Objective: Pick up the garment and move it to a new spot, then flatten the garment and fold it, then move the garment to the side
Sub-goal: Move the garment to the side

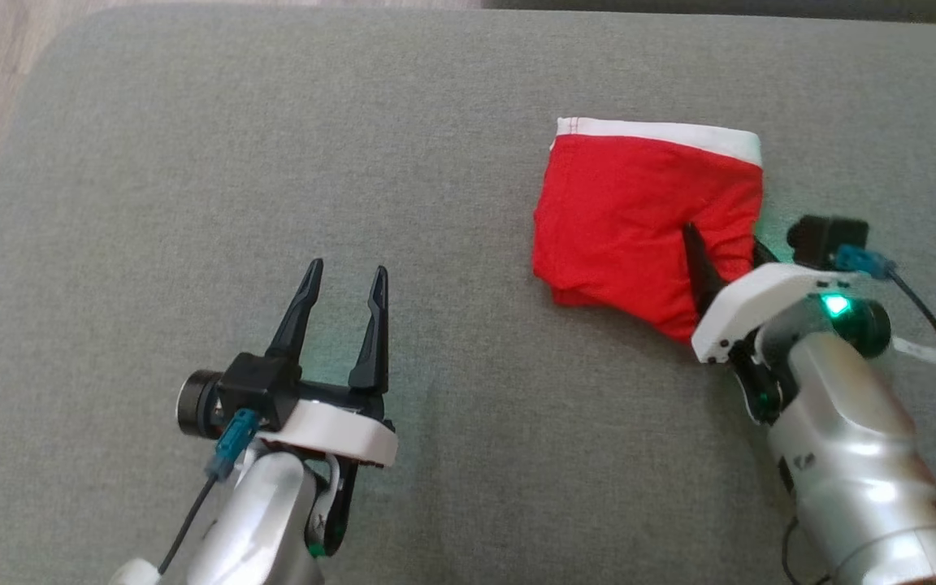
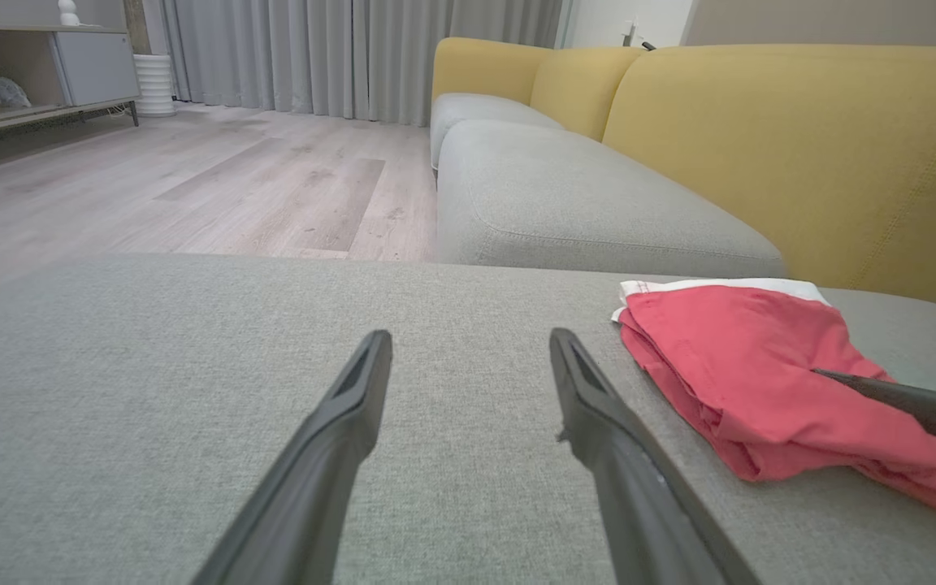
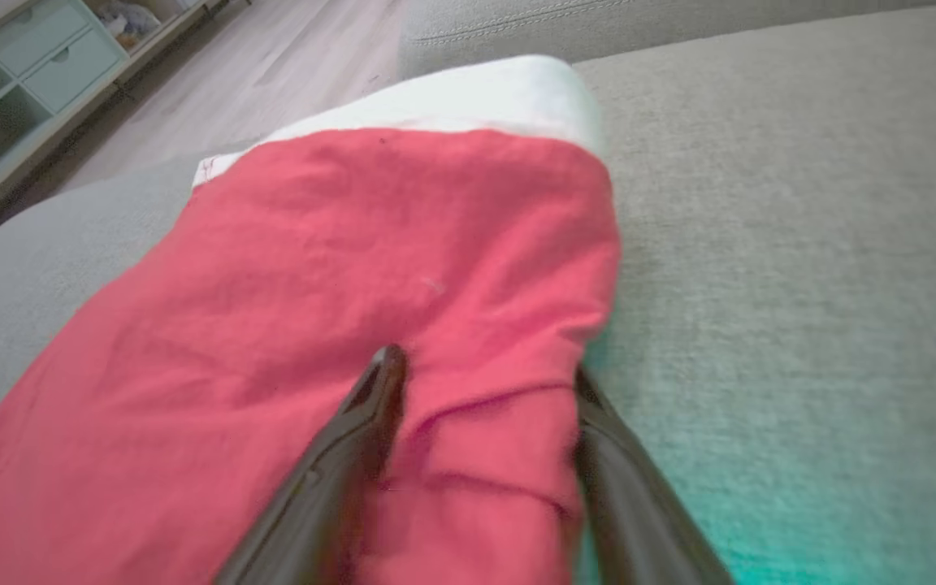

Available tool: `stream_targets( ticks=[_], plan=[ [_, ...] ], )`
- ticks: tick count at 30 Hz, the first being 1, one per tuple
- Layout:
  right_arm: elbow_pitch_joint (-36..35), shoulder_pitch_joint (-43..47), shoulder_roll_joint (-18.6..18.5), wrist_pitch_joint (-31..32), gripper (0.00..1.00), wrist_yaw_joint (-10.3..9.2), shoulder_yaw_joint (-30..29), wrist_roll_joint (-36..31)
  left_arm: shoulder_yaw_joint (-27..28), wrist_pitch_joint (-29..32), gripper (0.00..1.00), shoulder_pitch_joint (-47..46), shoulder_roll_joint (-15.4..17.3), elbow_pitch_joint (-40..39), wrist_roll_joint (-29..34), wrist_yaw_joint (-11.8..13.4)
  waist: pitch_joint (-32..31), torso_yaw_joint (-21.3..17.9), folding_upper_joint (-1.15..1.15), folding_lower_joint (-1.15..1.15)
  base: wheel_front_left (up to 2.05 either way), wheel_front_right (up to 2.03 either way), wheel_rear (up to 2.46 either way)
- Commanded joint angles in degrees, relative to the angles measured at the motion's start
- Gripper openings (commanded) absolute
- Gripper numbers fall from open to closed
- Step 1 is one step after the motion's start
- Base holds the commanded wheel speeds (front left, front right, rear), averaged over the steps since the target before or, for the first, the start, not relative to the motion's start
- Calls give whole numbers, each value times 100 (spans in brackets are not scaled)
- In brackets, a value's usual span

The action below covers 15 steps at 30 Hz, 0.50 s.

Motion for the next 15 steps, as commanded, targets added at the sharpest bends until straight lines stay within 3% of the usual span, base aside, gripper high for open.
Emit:
stream_targets(
  ticks=[1,10,15],
  plan=[
    [80,-24,107,17,0,-4,249,-138,159,-54,100,-197,44,-152,0,29,3,7,0,0,0,0,0],
    [552,-356,106,-625,0,-4,327,-1102,228,-54,100,-175,44,-161,0,71,-233,-262,0,0,0,0,0],
    [502,-362,-22,-646,0,-4,594,-1340,215,-54,100,-96,44,-137,0,59,-468,-521,0,0,0,0,0]
  ],
)
